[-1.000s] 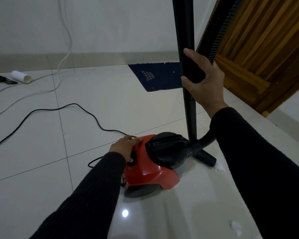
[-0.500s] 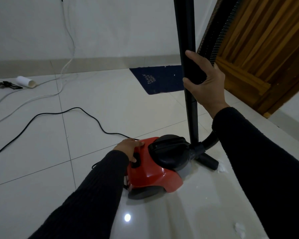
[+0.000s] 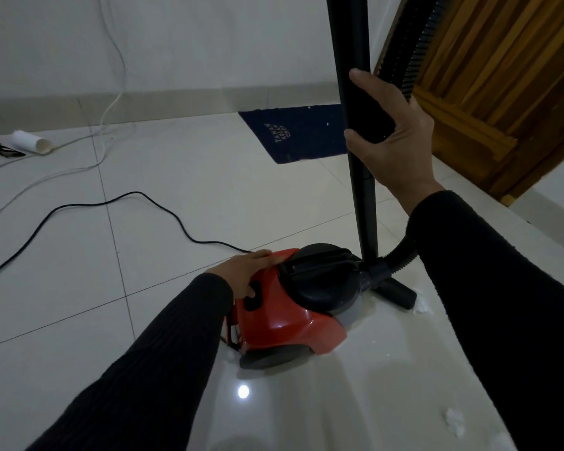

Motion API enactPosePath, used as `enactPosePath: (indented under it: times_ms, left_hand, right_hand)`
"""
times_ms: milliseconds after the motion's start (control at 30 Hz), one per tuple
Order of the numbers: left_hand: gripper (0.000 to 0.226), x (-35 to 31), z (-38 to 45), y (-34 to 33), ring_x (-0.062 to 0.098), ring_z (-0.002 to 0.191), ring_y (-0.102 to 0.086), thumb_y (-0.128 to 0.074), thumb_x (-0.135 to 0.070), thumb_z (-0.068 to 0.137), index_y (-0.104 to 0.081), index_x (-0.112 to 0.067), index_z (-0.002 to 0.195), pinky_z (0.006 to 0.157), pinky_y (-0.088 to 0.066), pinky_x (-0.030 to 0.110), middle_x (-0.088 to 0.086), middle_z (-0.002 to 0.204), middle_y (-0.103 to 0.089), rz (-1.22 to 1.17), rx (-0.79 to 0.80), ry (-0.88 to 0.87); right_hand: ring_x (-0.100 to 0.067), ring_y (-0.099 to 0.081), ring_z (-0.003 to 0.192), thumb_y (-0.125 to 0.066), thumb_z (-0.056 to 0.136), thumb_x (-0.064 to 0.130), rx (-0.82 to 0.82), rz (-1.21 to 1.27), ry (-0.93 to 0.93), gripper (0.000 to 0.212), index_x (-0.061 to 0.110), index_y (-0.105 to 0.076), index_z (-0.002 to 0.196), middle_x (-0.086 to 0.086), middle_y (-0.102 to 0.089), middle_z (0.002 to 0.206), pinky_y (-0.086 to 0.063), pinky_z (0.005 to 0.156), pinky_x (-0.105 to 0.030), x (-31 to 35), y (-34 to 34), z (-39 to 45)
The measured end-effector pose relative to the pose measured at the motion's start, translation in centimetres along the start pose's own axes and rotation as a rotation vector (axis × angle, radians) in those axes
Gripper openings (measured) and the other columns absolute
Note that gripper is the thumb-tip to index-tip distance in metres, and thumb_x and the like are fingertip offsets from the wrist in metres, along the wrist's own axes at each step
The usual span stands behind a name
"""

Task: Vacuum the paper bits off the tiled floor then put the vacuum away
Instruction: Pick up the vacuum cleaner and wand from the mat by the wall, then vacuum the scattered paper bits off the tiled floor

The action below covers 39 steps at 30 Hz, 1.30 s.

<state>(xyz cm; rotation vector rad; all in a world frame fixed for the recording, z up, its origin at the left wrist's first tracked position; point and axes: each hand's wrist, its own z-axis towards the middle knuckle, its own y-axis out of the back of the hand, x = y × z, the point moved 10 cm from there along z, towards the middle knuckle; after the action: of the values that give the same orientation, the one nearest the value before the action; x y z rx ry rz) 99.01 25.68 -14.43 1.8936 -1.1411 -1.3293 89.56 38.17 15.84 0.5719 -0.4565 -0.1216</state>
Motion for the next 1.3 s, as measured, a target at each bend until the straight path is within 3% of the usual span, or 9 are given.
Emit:
enactPosePath:
  times_ms: [133, 400, 533, 633, 767, 867, 1100, 1200, 1300]
  left_hand:
    - [0.095, 0.6, 0.0, -0.4, 0.023, 0.142, -0.023, -0.062, 0.002, 0.079, -0.016, -0.049, 0.144, 0.110, -0.034, 0.040, -0.010, 0.159, -0.008, -0.003, -0.027, 0.016]
    - [0.087, -0.3, 0.5, 0.0, 0.026, 0.144, -0.019, -0.066, -0.020, 0.085, -0.011, -0.041, 0.149, 0.115, -0.024, 0.046, -0.002, 0.160, -0.006, 0.079, 0.134, 0.024]
    - [0.069, -3.5, 0.7, 5.5, 0.020, 0.145, -0.019, -0.061, -0.029, 0.090, -0.023, -0.029, 0.149, 0.115, -0.013, 0.031, 0.000, 0.158, -0.021, -0.101, -0.108, -0.098]
    - [0.060, -7.1, -0.7, 13.3, 0.016, 0.142, -0.027, -0.053, -0.029, 0.095, -0.027, -0.023, 0.148, 0.109, -0.017, 0.020, 0.000, 0.154, -0.031, -0.326, -0.401, -0.217]
    - [0.057, -12.1, -4.4, 23.0, 0.016, 0.135, -0.040, -0.046, -0.026, 0.099, -0.021, -0.024, 0.149, 0.110, -0.037, 0.031, 0.008, 0.147, -0.041, -0.859, -0.655, -0.424]
    - [0.053, -15.4, -7.3, 28.9, 0.004, 0.117, -0.053, -0.044, -0.029, 0.099, -0.023, -0.022, 0.148, 0.103, -0.045, 0.037, -0.007, 0.128, -0.055, -0.911, -0.793, -0.528]
    - [0.051, -17.5, -8.6, 33.4, 0.019, 0.108, -0.059, -0.053, -0.017, 0.096, -0.029, -0.025, 0.140, 0.077, -0.059, 0.037, 0.008, 0.117, -0.058, -1.063, -0.726, -0.546]
    - [0.045, -17.0, -8.3, 34.2, 0.020, 0.109, -0.058, -0.053, -0.016, 0.095, -0.036, -0.020, 0.137, 0.079, -0.058, 0.042, 0.004, 0.115, -0.056, -1.071, -0.750, -0.487]
    - [0.041, -17.9, -8.3, 35.6, 0.018, 0.108, -0.056, -0.051, -0.019, 0.097, -0.041, -0.016, 0.136, 0.080, -0.058, 0.039, -0.001, 0.121, -0.053, -1.069, -0.756, -0.481]
  right_hand:
    - [-0.013, -0.053, 0.113, -0.069, 0.081, 0.008, -0.016, -0.009, 0.010, 0.060, 0.030, -0.046, 0.132, -0.011, -0.055, 0.127, -0.047, 0.093, -0.012, 0.0, 0.2, 0.0]
    - [-0.026, -0.058, 0.110, -0.068, 0.081, 0.009, -0.005, 0.001, 0.009, 0.058, 0.027, -0.051, 0.133, -0.016, -0.060, 0.121, -0.045, 0.096, -0.014, 0.2, 0.0, -0.6]
    - [-0.025, -0.058, 0.109, -0.068, 0.080, 0.007, -0.007, 0.010, 0.000, 0.060, 0.023, -0.052, 0.135, -0.015, -0.060, 0.120, -0.047, 0.096, -0.017, 0.5, 0.0, -0.7]
    - [-0.023, -0.057, 0.112, -0.069, 0.079, 0.005, -0.008, 0.042, -0.003, 0.064, 0.019, -0.050, 0.139, -0.014, -0.058, 0.123, -0.044, 0.098, -0.015, 0.8, 0.1, -0.6]
    - [-0.021, -0.057, 0.111, -0.070, 0.078, 0.004, -0.005, 0.029, 0.010, 0.068, 0.020, -0.048, 0.140, -0.014, -0.059, 0.123, -0.042, 0.097, -0.012, 1.2, 0.3, -0.3]
    - [-0.021, -0.056, 0.113, -0.071, 0.078, 0.003, 0.007, 0.025, 0.003, 0.069, 0.019, -0.048, 0.140, -0.016, -0.058, 0.125, -0.039, 0.098, -0.008, 1.1, 0.5, -0.3]
    - [-0.018, -0.041, 0.130, -0.069, 0.085, 0.014, -0.017, 0.141, -0.140, 0.083, 0.042, -0.022, 0.147, 0.002, -0.030, 0.142, -0.041, 0.108, -0.033, 1.2, 3.4, 1.6]
    - [0.001, -0.018, 0.142, -0.067, 0.088, 0.017, -0.112, 0.258, -0.162, 0.097, 0.030, 0.004, 0.153, 0.015, -0.012, 0.156, -0.023, 0.114, -0.025, 1.5, 6.4, 3.3]
    - [-0.008, -0.008, 0.145, -0.067, 0.088, 0.023, -0.165, 0.251, -0.187, 0.103, 0.024, 0.012, 0.153, 0.003, 0.004, 0.162, -0.016, 0.119, -0.038, 1.9, 9.3, 5.7]
